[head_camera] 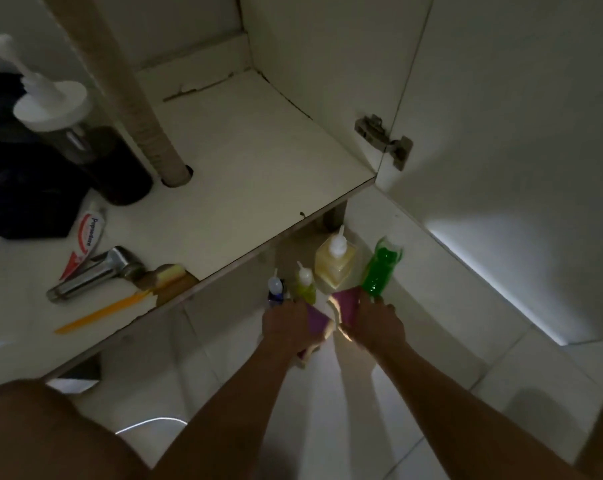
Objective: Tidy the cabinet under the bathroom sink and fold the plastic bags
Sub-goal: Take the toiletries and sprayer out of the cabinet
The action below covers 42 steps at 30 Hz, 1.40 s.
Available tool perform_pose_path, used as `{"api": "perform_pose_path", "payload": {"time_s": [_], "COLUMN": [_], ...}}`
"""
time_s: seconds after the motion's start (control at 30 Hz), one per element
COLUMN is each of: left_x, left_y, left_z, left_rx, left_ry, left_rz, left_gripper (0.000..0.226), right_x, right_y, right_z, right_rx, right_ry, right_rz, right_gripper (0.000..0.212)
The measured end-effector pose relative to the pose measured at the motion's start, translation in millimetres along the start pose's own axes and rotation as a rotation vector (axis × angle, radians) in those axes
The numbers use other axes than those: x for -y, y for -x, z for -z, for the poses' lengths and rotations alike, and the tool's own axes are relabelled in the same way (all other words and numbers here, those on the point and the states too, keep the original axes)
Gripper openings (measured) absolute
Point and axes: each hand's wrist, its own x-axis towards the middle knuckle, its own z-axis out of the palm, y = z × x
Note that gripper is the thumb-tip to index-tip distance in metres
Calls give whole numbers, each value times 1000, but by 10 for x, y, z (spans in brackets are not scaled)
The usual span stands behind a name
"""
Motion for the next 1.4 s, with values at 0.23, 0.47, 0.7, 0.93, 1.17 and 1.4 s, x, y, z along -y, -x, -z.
{"api": "perform_pose_path", "payload": {"time_s": [0.23,0.47,0.7,0.93,1.17,1.4], "left_x": [11,175,651,1886,2810,2860], "left_y": [3,15,136,304,247,-87], "left_z": [-129,382,1796,2902,3188,2992], "left_rx": [4,125,104,-396,-448,-512], "left_ry": [21,270,566,412,564,854], "left_rz": [43,-254,-315,-8,397,119], "left_gripper": [45,31,16,29,87,112], "right_x": [-77,196,970,2553,3786,4253], "right_y": [-53,88,-4,68,178,96], "right_z": [-110,622,1430,2135,2431,2257], "right_rx": [6,-51,-473,-649,-428,-186], "right_ry": [-41,199,127,-124,-315,-170], "right_rz": [69,429,809,1087,1082,953], "right_gripper": [79,30,30,17,35,67]}}
